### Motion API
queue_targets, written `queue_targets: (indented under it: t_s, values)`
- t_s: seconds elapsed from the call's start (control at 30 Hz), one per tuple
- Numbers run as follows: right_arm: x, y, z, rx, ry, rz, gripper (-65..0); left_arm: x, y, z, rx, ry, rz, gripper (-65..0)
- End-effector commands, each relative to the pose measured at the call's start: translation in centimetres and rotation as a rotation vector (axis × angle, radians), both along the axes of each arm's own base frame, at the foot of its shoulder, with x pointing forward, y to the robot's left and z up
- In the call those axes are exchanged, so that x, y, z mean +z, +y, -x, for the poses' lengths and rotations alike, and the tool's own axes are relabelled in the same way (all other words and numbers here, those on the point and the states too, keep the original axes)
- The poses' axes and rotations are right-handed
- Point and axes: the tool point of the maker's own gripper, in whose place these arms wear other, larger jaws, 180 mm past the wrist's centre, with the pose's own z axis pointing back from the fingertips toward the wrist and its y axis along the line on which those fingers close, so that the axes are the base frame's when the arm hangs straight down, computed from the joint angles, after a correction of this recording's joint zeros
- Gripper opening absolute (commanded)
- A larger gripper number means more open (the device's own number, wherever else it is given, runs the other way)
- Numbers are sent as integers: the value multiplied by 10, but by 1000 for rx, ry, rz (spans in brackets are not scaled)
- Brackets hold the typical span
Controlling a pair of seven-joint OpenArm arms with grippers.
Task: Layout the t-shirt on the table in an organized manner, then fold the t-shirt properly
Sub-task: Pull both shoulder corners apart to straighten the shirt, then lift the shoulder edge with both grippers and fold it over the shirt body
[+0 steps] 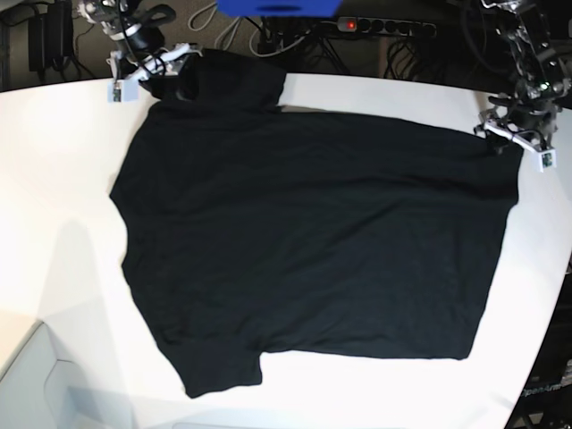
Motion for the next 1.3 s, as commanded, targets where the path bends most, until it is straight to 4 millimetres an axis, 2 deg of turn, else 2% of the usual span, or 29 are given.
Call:
queue_targets:
  t_s: [0.0,0.07,0.17,0.3,0.4,0.47,0.53,0.57,0.77,0.97,1.07,1.27]
  values:
    - [0,0,3,10,10,4,-404,-25,-13,28,-23,152,36,-365]
    - [0,0,2,11,9,4,-495,-26,-18,26,-39,152,38,-470]
    - [0,-2,2,6,8,8,-647,-24,-21,23,-44,145,43,-487]
    - [0,-3,2,6,8,11,-650,-22,-20,23,-42,141,42,-491]
    - [1,-3,1,4,4,11,-650,-14,-20,17,-50,116,28,-497]
    - [1,-4,1,4,2,11,-650,-6,-20,14,-61,97,13,-541]
    - [3,-3,0,5,-4,12,-650,4,-21,8,-71,69,-1,-635]
    - [3,-3,-1,5,-5,12,-650,7,-21,6,-72,62,-4,-650]
    - [7,-3,-4,6,-20,13,-650,15,-22,-1,-80,37,-15,-650]
    - [44,-4,-22,3,-152,32,-650,45,-30,-12,-112,-42,-54,-650]
    - [62,-5,-31,0,-214,41,-650,63,-28,-18,-113,-87,-80,-650]
    - [80,-23,-48,-38,-281,84,-650,82,-27,-35,-114,-147,-105,-650]
